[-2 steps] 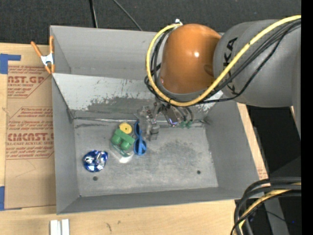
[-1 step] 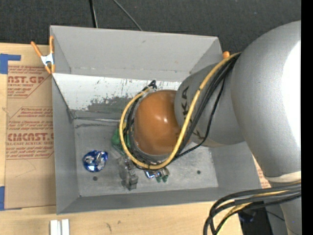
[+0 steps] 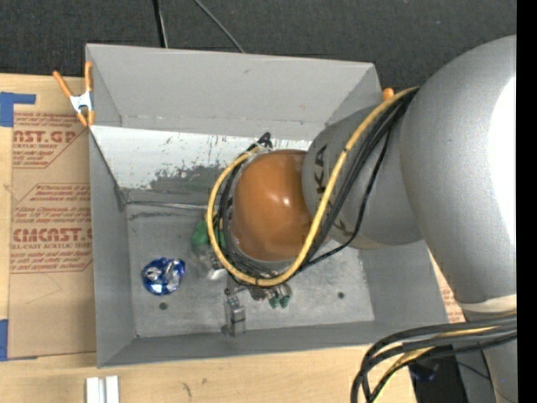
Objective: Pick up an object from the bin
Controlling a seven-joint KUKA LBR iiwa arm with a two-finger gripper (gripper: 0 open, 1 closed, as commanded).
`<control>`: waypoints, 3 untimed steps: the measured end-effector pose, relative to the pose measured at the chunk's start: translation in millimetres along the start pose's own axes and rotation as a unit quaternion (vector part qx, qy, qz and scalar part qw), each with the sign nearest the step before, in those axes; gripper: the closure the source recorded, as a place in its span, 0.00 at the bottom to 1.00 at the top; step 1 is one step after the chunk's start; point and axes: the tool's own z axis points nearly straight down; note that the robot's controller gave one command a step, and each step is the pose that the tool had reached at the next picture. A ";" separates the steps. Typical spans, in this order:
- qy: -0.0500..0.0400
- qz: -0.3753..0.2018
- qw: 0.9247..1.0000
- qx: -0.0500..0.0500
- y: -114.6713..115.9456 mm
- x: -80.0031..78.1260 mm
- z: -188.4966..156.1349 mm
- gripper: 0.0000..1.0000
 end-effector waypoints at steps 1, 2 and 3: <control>0.000 0.068 0.998 -0.001 35.6 -52.2 44.3 0.00; -0.004 -0.021 1.000 0.000 93.6 -33.0 41.6 0.00; -0.004 -0.020 1.000 0.000 92.3 -33.0 41.5 1.00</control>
Offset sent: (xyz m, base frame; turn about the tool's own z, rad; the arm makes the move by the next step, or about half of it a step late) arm 0.0409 0.0464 -0.0426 0.1382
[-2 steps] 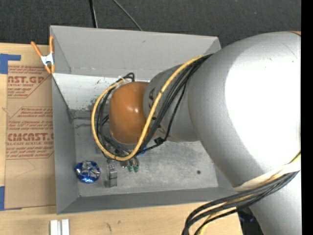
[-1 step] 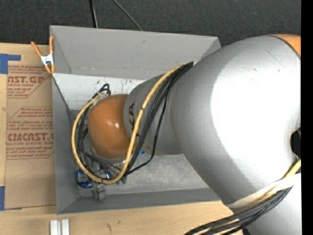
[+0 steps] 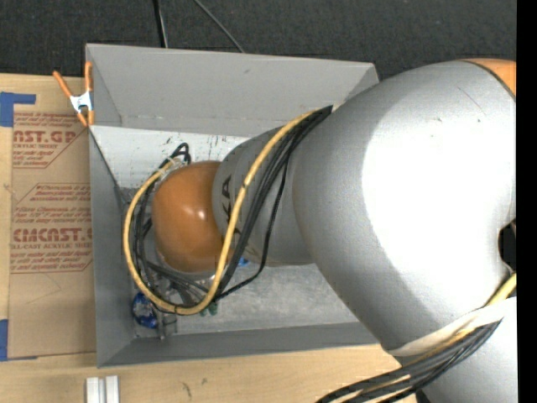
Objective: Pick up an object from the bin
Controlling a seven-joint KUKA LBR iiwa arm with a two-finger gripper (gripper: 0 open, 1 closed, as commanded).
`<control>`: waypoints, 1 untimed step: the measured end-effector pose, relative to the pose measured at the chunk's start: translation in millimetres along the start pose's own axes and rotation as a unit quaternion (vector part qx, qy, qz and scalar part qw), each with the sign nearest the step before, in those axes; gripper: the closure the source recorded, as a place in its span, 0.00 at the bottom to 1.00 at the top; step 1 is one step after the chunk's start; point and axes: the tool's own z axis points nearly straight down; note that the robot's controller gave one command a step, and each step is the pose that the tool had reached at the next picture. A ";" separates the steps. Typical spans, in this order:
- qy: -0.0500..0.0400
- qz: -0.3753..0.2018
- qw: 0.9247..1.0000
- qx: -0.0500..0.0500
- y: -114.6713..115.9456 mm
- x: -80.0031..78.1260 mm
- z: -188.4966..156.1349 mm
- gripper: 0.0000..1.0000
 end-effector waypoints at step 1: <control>-0.002 -0.005 1.000 0.000 -3.4 -14.3 -124.1 1.00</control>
Offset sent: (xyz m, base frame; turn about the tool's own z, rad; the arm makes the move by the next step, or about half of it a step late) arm 0.0116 -0.0007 0.1195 -0.0100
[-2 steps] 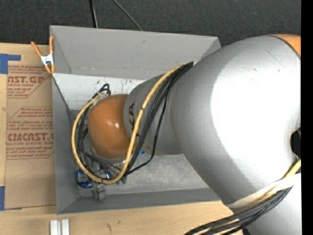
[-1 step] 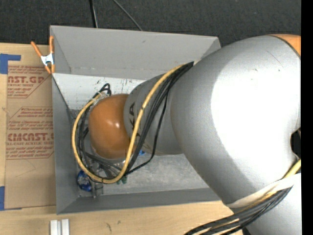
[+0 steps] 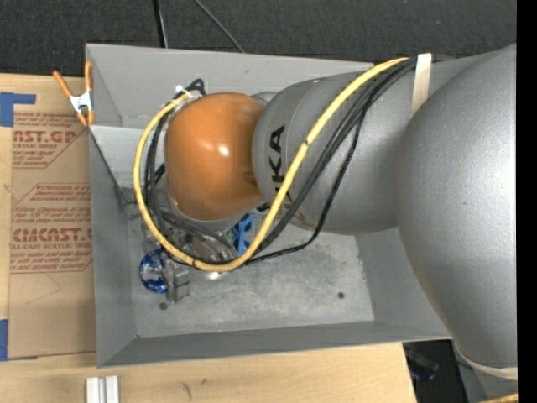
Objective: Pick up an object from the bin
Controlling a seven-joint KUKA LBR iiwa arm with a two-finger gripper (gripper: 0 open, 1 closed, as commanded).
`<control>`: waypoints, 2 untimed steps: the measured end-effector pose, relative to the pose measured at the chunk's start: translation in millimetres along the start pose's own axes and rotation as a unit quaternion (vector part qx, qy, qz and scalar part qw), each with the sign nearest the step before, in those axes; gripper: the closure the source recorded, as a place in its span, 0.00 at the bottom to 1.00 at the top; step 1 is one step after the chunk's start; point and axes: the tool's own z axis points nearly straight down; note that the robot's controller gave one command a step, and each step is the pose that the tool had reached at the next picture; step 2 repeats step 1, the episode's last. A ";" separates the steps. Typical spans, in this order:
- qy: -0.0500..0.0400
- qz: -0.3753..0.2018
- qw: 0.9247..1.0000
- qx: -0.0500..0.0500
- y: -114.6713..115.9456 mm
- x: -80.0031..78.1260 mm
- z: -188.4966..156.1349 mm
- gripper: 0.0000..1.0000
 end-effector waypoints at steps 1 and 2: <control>0.002 0.270 0.963 0.001 -14.7 6.9 -111.3 1.00; 0.002 0.270 0.963 0.001 -14.7 6.9 -111.3 1.00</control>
Offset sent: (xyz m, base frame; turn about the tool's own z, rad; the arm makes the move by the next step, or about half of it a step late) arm -0.0041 -0.0175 0.1090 0.5468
